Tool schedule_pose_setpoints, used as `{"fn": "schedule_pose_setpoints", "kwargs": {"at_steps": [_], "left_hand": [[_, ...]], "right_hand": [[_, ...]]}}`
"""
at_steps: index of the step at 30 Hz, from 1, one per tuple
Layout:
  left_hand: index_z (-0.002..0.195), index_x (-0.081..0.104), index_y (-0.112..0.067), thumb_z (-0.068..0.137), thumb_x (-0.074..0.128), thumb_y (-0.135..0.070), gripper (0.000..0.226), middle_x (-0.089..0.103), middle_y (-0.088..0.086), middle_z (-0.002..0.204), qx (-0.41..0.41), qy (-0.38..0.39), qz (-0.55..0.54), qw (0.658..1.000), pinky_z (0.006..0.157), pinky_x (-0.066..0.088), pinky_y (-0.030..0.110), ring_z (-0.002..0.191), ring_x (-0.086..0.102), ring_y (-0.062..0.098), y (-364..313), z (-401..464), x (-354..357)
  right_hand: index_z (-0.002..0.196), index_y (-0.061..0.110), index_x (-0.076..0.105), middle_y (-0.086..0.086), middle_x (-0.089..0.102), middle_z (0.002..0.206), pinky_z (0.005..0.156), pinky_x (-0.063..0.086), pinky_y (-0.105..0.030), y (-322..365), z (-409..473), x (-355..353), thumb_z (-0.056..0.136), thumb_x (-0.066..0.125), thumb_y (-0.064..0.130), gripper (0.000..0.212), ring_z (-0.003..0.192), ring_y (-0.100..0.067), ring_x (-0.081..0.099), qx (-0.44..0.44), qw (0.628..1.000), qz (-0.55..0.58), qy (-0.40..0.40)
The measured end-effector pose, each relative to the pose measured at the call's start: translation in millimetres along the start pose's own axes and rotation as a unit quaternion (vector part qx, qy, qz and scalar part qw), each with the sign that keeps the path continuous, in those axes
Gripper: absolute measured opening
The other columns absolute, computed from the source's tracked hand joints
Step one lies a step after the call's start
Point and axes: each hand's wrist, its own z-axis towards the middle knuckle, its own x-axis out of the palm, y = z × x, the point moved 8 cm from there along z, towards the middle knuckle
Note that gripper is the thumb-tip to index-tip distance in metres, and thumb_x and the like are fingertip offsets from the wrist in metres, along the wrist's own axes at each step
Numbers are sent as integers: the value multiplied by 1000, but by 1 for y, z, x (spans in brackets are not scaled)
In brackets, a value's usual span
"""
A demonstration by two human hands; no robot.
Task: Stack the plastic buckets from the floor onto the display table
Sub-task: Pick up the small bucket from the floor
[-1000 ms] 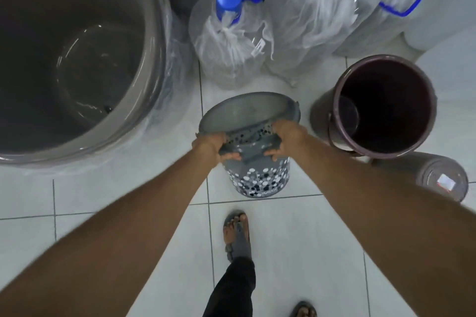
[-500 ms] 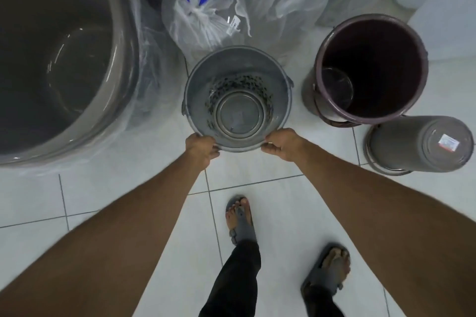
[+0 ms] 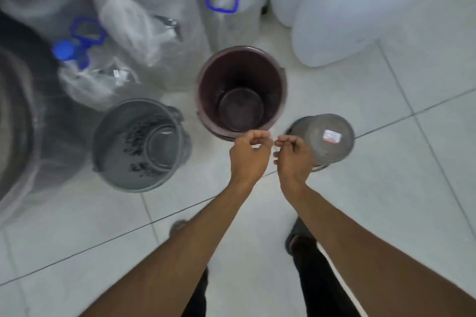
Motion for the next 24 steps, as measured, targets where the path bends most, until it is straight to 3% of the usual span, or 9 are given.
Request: {"fn": "schedule_pose_setpoints", "kwargs": {"at_steps": [3, 7, 9, 11, 14, 17, 19, 22, 24], "left_hand": [[101, 71, -20, 85, 63, -38, 26, 74, 1, 110, -108, 101, -3, 989, 82, 62, 44, 104, 70, 25, 6, 10, 103], [126, 60, -14, 89, 61, -51, 52, 62, 4, 123, -230, 110, -21, 967, 60, 55, 30, 92, 65, 24, 23, 50, 179], [140, 49, -15, 90, 57, -55, 64, 54, 9, 126, -274, 89, -26, 957, 76, 57, 38, 89, 61, 27, 40, 80, 195], [149, 39, -21, 90, 50, -64, 74, 45, 15, 147, -318, 81, 1, 945, 103, 44, 57, 120, 54, 40, 61, 111, 208], [152, 34, -18, 83, 43, -78, 92, 36, 18, 157, -398, 72, 22, 914, 111, 33, 65, 137, 40, 47, 96, 147, 224], [120, 57, 6, 77, 45, -84, 100, 62, 24, 118, -455, 103, 11, 885, 105, 43, 57, 105, 59, 45, 121, 164, 245], [107, 69, -5, 71, 53, -82, 87, 70, 20, 103, -463, 125, 17, 877, 88, 52, 52, 92, 64, 39, 127, 170, 256], [105, 66, -9, 66, 66, -69, 72, 68, 15, 105, -442, 129, 18, 887, 70, 53, 47, 92, 63, 35, 115, 162, 258], [120, 59, -16, 62, 73, -56, 72, 62, 9, 123, -392, 149, 21, 907, 82, 52, 50, 105, 60, 32, 99, 155, 257]], "right_hand": [[96, 8, 72, 1, 70, 87, 70, 40, -14, -4, 76, -85, 90, 53, 16, 21, 80, -13, 60, -18, 992, -59, -107], [86, 19, 63, 3, 59, 84, 77, 39, -28, -41, 193, -124, 74, 45, 48, 36, 84, -22, 49, 67, 986, -136, -64], [98, 13, 66, -1, 69, 96, 87, 45, -35, -72, 250, -125, 59, 36, 62, 69, 97, -29, 58, 115, 973, -197, -25], [116, 15, 67, -8, 69, 116, 97, 45, -40, -87, 290, -121, 62, 37, 68, 82, 113, -34, 59, 144, 961, -236, 18], [119, 17, 63, -7, 59, 113, 102, 39, -42, -98, 319, -97, 81, 40, 70, 69, 108, -30, 55, 208, 935, -248, 147], [94, 15, 67, -10, 69, 97, 100, 45, -52, -121, 333, -87, 73, 48, 75, 66, 95, -34, 64, 302, 892, -252, 224], [97, 15, 71, -11, 74, 97, 97, 48, -53, -129, 334, -87, 65, 56, 70, 65, 94, -35, 69, 335, 879, -231, 248], [93, 18, 70, -5, 71, 95, 96, 49, -44, -129, 322, -100, 62, 57, 59, 53, 93, -31, 67, 365, 877, -175, 261], [79, 20, 60, 0, 61, 87, 87, 51, -35, -120, 316, -117, 68, 55, 41, 24, 84, -25, 60, 342, 899, -111, 251]]}}
